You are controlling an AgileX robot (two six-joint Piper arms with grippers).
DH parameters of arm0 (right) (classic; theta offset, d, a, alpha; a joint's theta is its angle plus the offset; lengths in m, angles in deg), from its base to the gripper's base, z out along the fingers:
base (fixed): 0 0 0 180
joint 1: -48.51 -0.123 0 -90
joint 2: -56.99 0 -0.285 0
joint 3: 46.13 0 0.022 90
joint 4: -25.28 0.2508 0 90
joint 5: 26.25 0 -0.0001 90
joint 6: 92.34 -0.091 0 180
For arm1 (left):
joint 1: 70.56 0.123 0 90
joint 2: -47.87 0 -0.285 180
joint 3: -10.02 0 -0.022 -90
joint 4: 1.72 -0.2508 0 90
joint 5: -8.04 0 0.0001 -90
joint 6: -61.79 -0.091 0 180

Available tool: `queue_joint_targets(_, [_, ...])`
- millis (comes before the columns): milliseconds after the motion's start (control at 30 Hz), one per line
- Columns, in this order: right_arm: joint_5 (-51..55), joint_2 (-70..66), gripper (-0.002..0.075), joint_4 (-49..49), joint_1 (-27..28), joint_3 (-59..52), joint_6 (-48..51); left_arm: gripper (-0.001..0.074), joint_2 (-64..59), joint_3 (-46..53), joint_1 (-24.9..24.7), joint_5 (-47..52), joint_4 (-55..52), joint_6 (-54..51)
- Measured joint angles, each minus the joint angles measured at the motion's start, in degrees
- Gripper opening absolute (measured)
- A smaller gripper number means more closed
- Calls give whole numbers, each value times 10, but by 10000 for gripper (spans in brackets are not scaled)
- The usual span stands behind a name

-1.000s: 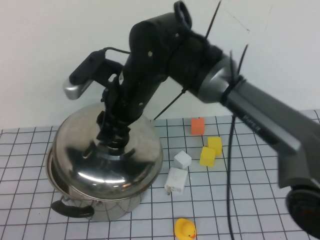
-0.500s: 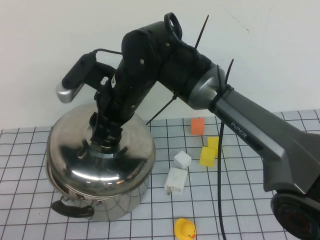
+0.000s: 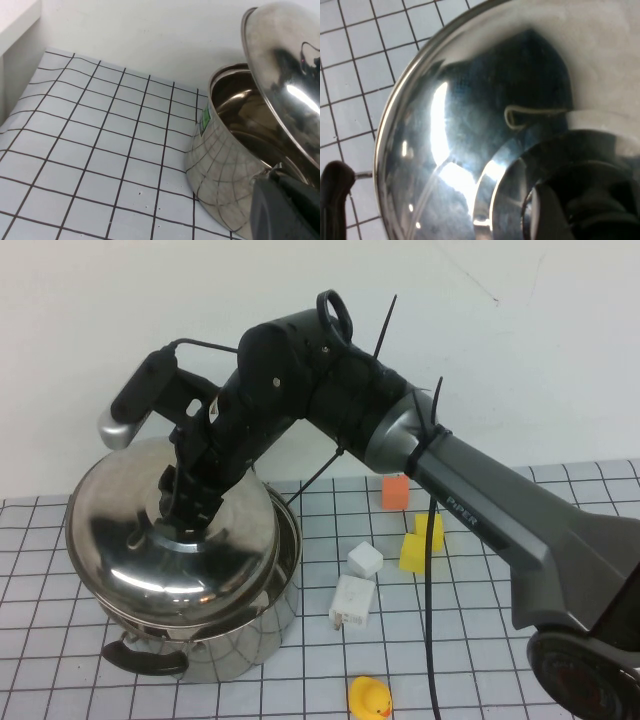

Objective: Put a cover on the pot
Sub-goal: Place the pot lid on the pot

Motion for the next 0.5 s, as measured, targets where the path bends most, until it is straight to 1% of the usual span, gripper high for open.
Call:
queue_joint_targets(133, [-1,-2,347,-3,0,0,0,-3,0,0,0,0,0,0])
queue_joint_targets(300, [23,-3,347,-32,0,0,-9,-3,0,0,0,0,0,0])
queue_joint_targets(500, [28,-15,347,-36,0,0,-10,-3,0,0,0,0,0,0])
